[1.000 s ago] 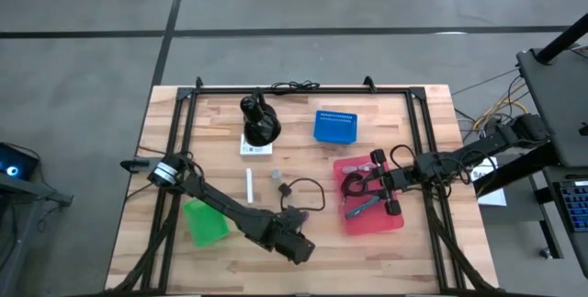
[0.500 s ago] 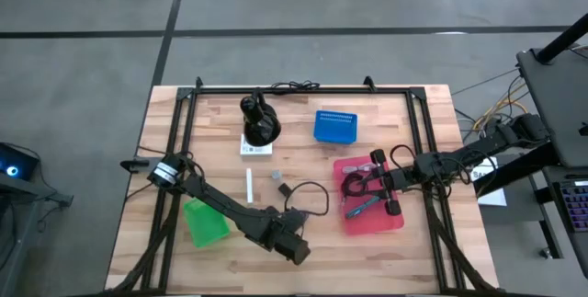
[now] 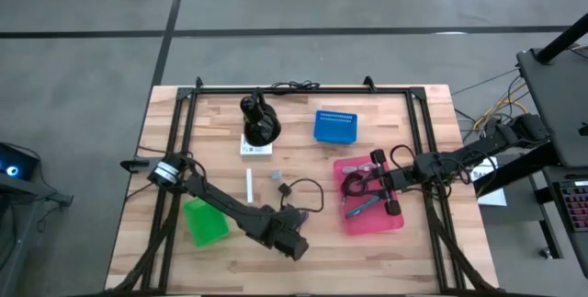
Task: Pick and place items into bin
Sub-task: Put the purple charger cable into the pink bin
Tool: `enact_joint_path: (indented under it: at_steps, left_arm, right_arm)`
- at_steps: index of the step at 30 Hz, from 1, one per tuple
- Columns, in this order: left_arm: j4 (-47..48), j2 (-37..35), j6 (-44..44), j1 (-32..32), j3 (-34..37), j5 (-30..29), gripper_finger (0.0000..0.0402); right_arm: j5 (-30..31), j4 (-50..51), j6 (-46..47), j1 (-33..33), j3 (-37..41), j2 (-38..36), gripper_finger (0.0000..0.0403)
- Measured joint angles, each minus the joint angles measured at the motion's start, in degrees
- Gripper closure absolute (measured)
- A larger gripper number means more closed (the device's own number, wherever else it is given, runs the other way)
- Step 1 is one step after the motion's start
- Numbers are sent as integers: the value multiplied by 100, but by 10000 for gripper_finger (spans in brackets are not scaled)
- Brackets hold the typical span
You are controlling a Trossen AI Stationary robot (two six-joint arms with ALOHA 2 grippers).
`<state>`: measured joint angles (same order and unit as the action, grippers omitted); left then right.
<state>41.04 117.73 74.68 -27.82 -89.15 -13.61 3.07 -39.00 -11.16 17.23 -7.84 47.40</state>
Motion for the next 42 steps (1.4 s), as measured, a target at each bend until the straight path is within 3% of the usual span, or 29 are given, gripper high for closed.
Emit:
enact_joint_path:
  at_steps: [10, 20, 32, 42]
  left_arm:
    - [-330, 4, 99, 7, 153, -10, 272]
    - [-369, 4, 125, 9, 274, -20, 272]
    - [-1331, -7, 116, 7, 813, -34, 272]
    - [-1476, -2, 104, 7, 969, 94, 272]
  right_arm:
    - [0, 101, 0, 0, 0, 2, 300]
    - [0, 111, -2, 0, 0, 2, 313]
    - [0, 155, -127, 0, 0, 2, 308]
    - [0, 156, -127, 0, 2, 2, 311]
